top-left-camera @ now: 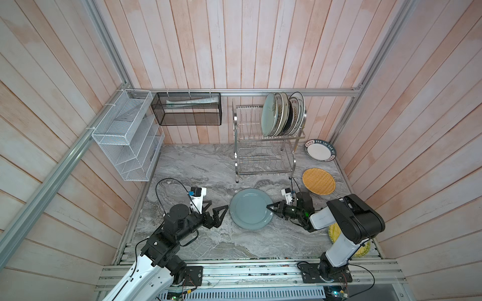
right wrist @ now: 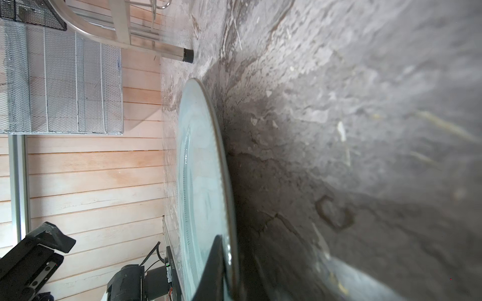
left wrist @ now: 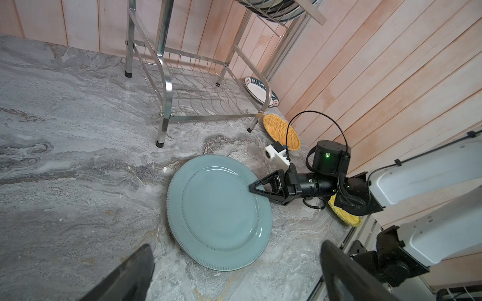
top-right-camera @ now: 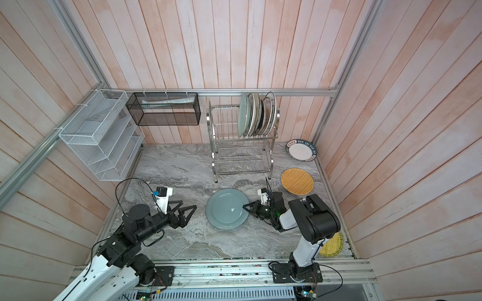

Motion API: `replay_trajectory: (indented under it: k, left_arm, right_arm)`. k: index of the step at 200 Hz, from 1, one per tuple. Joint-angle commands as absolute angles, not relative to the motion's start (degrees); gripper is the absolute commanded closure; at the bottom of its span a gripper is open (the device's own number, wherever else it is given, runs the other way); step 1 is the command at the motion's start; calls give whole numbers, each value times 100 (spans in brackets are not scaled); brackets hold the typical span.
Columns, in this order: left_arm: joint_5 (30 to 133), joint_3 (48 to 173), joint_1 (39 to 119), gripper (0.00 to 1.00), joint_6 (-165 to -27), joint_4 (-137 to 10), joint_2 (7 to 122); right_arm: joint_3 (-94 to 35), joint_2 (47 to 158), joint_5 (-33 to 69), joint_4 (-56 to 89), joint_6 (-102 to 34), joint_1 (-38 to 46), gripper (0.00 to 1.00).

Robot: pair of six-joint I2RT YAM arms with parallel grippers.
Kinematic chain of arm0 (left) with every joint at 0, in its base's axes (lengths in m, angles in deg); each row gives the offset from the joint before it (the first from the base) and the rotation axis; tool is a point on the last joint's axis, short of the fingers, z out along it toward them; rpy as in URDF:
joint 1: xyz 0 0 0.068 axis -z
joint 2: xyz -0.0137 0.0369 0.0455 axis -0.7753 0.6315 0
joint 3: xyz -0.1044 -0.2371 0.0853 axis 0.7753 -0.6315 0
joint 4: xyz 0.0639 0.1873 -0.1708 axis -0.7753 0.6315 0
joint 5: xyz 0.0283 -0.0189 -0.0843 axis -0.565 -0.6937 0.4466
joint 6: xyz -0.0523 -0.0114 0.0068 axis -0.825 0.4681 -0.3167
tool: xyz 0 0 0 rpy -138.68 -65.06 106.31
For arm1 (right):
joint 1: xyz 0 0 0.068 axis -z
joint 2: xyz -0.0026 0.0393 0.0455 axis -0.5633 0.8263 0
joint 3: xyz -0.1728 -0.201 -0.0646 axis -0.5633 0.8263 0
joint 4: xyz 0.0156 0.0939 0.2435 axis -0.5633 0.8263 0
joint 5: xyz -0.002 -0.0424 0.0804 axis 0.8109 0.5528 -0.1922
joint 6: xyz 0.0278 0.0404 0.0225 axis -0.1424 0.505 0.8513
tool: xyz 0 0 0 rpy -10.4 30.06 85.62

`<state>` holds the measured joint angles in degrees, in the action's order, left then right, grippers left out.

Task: Load plates into a dish rack
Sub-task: Pick up the plate from the center of the table.

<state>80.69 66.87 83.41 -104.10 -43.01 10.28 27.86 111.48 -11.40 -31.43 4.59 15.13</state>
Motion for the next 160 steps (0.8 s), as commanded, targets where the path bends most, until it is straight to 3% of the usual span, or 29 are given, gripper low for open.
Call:
replay_trajectory:
  k: [1, 35, 78, 117, 160]
  left_arm:
    - [7989, 6615, 8345, 0, -10367, -4496, 725]
    - [7666, 6610, 8352, 0, -11000, -4711, 335]
    - [8282, 6382, 8503, 0, -11575, -5828, 899]
    - [7098, 6206, 10018, 0, -10512, -7145, 1501]
    - [6111, 7109, 11471, 0, -8300, -7247, 3201]
  right_arm:
    - [2846, 10612, -683, -2223, 500, 1495, 100]
    - [2358, 9213, -183, -369, 523, 1508, 100]
    - [1684, 7781, 369, 1360, 692, 1520, 100]
    - [756, 7450, 800, 2826, 629, 1539, 100]
    - [-155, 7446, 1340, 3892, 886, 1574, 100]
